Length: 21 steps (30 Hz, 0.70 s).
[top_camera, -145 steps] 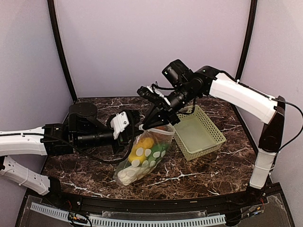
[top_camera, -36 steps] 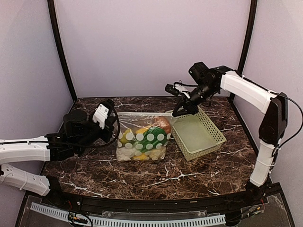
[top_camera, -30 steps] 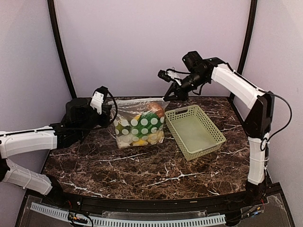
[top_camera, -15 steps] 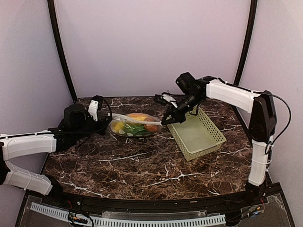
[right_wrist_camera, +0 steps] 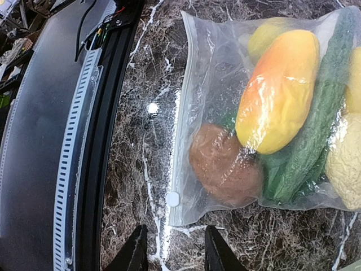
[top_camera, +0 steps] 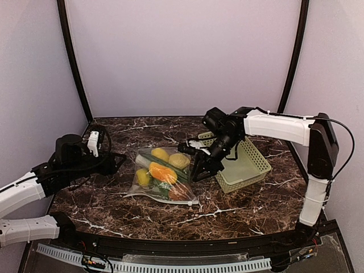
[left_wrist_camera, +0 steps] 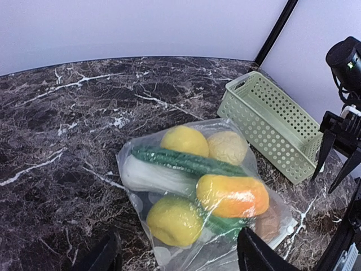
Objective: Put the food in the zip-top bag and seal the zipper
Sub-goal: Zip the fake fruit into the zipper food storage bag, then reset both arms
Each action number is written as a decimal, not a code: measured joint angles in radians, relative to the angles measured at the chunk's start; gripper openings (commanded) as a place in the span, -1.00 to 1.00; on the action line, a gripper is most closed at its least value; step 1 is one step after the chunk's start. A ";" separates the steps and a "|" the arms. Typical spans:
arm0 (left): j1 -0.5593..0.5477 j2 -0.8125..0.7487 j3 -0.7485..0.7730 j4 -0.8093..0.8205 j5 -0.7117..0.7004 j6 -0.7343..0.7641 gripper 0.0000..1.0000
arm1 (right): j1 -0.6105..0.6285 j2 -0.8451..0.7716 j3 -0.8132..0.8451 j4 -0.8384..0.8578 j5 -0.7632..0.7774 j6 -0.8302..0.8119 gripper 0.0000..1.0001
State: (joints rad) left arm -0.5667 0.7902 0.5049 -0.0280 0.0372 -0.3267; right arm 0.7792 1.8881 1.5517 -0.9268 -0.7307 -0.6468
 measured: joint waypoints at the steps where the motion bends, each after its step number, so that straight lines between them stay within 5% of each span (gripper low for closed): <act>1: 0.000 -0.005 0.028 -0.039 0.003 0.008 0.44 | -0.003 -0.005 0.002 -0.009 -0.002 0.000 -0.32; 6: 0.000 0.023 0.177 -0.143 -0.013 0.081 0.56 | -0.031 -0.037 0.073 -0.053 -0.012 0.017 -0.25; 9: 0.000 0.099 0.283 -0.171 -0.067 0.139 0.95 | -0.091 -0.063 0.144 -0.061 -0.016 0.039 -0.20; 13: 0.000 0.222 0.439 -0.207 -0.178 0.188 0.98 | -0.245 -0.120 0.216 -0.040 -0.011 0.092 -0.04; 15: -0.001 0.274 0.517 -0.216 -0.247 0.202 0.98 | -0.340 -0.162 0.221 -0.008 0.006 0.132 0.25; 16: -0.001 0.297 0.555 -0.222 -0.277 0.211 0.98 | -0.387 -0.185 0.220 0.016 0.022 0.157 0.78; 17: -0.001 0.318 0.592 -0.235 -0.303 0.219 0.98 | -0.435 -0.212 0.213 0.050 0.040 0.185 0.95; 21: -0.001 0.377 0.684 -0.249 -0.386 0.257 0.98 | -0.602 -0.376 0.079 0.266 0.176 0.330 0.97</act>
State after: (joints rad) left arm -0.5674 1.1667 1.1893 -0.2775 -0.3485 -0.0700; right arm 0.1772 1.5124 1.6306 -0.6613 -0.5545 -0.3172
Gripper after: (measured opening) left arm 0.989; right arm 0.974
